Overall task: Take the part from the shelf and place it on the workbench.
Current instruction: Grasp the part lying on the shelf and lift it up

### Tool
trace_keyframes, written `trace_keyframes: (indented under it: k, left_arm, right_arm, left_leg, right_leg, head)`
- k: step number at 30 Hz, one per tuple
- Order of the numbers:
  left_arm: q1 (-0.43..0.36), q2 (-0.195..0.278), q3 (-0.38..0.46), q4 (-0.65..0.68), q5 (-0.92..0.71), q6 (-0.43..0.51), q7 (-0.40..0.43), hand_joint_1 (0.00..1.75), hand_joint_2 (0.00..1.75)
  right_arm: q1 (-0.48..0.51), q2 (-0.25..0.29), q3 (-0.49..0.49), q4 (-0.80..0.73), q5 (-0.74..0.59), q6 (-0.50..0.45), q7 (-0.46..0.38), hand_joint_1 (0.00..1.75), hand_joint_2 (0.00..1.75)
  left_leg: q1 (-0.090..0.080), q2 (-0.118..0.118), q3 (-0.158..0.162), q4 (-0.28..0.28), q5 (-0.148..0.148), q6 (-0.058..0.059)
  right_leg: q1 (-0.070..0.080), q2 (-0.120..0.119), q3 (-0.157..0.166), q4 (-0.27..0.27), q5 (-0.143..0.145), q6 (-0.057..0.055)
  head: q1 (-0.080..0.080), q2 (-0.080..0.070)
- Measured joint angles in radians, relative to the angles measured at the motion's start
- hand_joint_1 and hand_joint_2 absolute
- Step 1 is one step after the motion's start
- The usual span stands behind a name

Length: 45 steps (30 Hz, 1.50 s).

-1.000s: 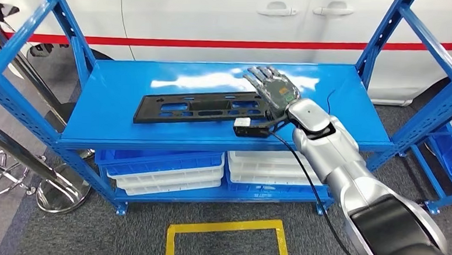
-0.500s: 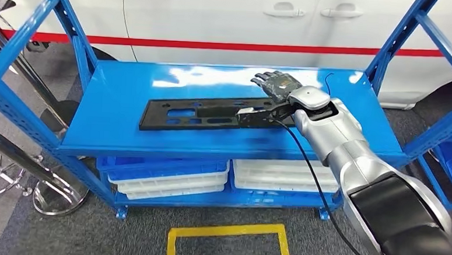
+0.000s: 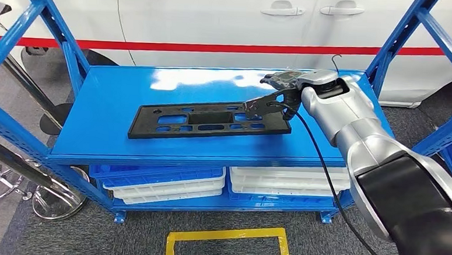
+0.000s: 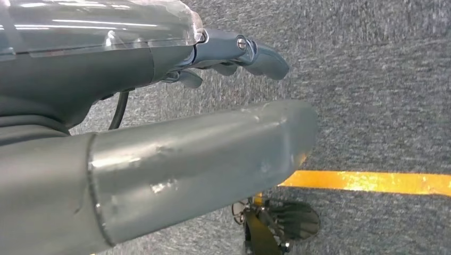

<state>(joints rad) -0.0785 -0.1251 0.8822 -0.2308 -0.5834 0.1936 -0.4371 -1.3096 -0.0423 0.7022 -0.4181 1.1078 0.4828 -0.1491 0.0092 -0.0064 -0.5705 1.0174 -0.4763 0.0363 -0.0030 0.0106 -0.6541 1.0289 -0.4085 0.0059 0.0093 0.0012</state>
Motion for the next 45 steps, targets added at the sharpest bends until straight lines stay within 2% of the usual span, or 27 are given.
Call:
trace_keyframes:
  k: [5,10,17,22,26,30,37,45]
  left_arm:
    - [-0.002,0.000,0.018,0.000,-0.003,0.009,-0.001,0.00,0.00]
    - [-0.002,-0.001,0.026,0.000,-0.005,0.012,-0.001,0.00,0.00]
    - [0.000,-0.001,0.042,0.000,-0.010,0.026,0.001,0.00,0.00]
    - [0.000,-0.001,0.057,0.000,-0.015,0.032,-0.002,0.00,0.00]
    - [0.001,-0.001,0.076,0.000,-0.022,0.040,-0.005,0.00,0.00]
    - [0.002,-0.003,0.087,0.000,-0.028,0.043,-0.005,0.00,0.00]
    - [0.001,-0.007,0.101,0.000,-0.046,0.044,-0.008,0.00,0.00]
    - [0.001,-0.008,0.112,0.000,-0.059,0.044,-0.017,0.00,0.00]
  right_arm:
    - [-0.019,-0.002,0.052,0.003,-0.028,0.019,0.018,0.00,1.75]
    - [-0.036,-0.006,0.071,0.004,-0.043,0.023,0.027,0.00,1.75]
    - [-0.069,-0.031,0.120,-0.006,-0.082,0.074,0.002,0.00,1.75]
    - [-0.073,-0.083,0.214,-0.075,-0.179,0.153,-0.023,0.00,1.75]
    - [-0.071,-0.167,0.324,-0.211,-0.329,0.219,0.011,0.00,1.75]
    - [-0.066,-0.234,0.414,-0.315,-0.426,0.200,0.059,0.00,1.75]
    - [-0.024,-0.314,0.530,-0.401,-0.548,0.101,0.068,0.00,1.75]
    - [0.087,-0.377,0.579,-0.456,-0.649,-0.038,0.059,0.00,1.75]
  left_leg:
    - [0.000,0.001,0.006,-0.008,0.001,-0.003]
    - [0.000,0.001,0.007,-0.011,0.002,-0.014]
    - [-0.001,0.001,0.007,-0.010,0.003,-0.016]
    - [-0.002,0.001,0.007,-0.008,0.002,-0.016]
    - [-0.003,0.001,0.007,-0.007,0.001,-0.016]
    - [-0.003,0.000,0.007,-0.007,0.000,-0.015]
    - [-0.003,0.001,0.008,-0.006,-0.001,-0.014]
    - [-0.003,0.001,0.008,-0.006,-0.001,-0.014]
  right_leg:
    - [0.000,0.002,0.001,0.000,-0.003,-0.005]
    - [0.001,0.002,0.001,0.001,-0.002,-0.006]
    - [0.000,0.001,0.003,0.000,-0.002,-0.007]
    - [-0.001,0.001,0.005,0.000,-0.002,-0.007]
    - [-0.001,0.000,0.005,0.000,-0.002,-0.007]
    - [-0.002,0.000,0.005,-0.001,-0.002,-0.007]
    - [-0.002,0.000,0.006,-0.001,-0.002,-0.007]
    - [-0.002,0.000,0.006,-0.001,-0.002,-0.006]
  head:
    - [0.000,0.000]
    - [0.000,0.000]
    - [0.000,0.000]
    - [0.000,0.000]
    - [0.000,0.000]
    - [0.000,0.000]
    - [0.000,0.000]
    - [0.000,0.000]
